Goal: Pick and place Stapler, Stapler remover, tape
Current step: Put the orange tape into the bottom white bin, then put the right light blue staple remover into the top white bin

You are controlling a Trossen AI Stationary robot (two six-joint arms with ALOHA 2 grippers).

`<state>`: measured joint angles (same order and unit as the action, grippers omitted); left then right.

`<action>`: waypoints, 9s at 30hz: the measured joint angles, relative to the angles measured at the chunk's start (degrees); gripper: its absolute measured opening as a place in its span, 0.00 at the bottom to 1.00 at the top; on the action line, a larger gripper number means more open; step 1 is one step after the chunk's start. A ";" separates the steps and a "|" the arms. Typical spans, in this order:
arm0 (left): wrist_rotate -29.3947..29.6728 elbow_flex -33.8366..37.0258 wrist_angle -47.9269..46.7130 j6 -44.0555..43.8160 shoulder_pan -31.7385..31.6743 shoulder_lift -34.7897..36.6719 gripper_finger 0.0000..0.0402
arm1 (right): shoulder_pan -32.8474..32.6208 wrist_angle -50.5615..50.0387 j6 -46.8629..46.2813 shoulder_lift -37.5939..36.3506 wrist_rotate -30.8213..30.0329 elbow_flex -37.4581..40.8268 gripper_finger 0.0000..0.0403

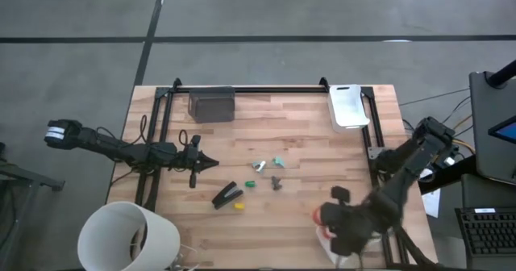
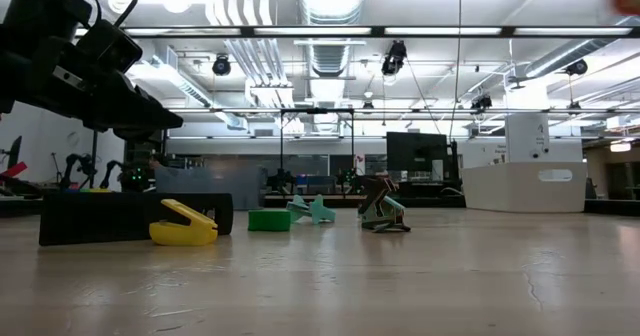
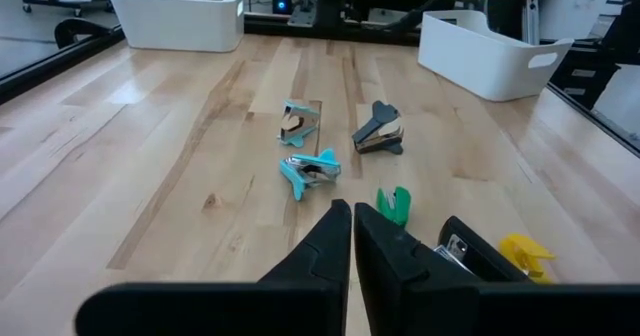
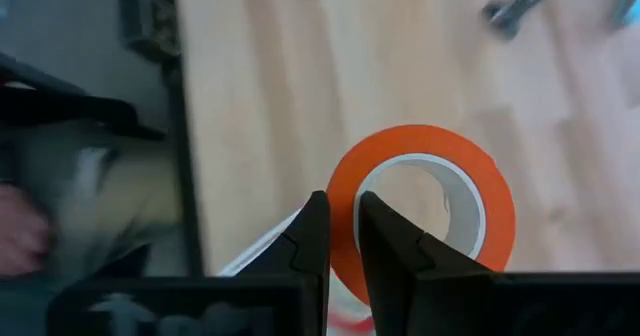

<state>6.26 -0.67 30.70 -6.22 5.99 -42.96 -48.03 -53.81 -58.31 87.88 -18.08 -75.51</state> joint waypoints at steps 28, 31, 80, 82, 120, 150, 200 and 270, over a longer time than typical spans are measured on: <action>0.02 0.00 -0.40 0.00 0.01 0.02 0.05 | -10.95 3.91 -26.35 8.77 2.11 5.56 0.08; 0.00 0.00 -0.66 0.00 0.01 0.02 0.05 | -10.90 4.13 -25.74 9.40 1.51 5.47 0.08; 0.01 -0.02 -0.85 0.01 -0.01 0.02 0.05 | -9.88 4.60 -22.45 6.78 -4.52 3.10 0.39; 0.00 -0.02 -0.85 0.00 -0.01 0.02 0.05 | -10.01 4.76 -20.44 6.68 -7.39 2.59 0.38; 0.00 -0.02 -0.85 0.00 -0.01 0.02 0.05 | 1.54 5.35 4.99 6.79 -36.67 2.32 0.31; 0.02 -0.02 -0.85 0.00 -0.01 0.00 0.05 | 25.71 5.33 20.74 6.77 -19.78 3.52 0.06; 0.01 0.00 -1.75 0.00 -0.01 0.00 0.05 | 55.84 35.97 45.11 0.39 24.31 21.75 0.04; 0.00 -0.01 -2.96 0.00 -0.01 0.02 0.05 | 56.52 57.04 36.46 8.12 28.43 30.02 0.24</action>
<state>6.26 -0.68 27.74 -6.22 5.98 -42.94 8.49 3.23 -21.85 96.00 10.35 -45.50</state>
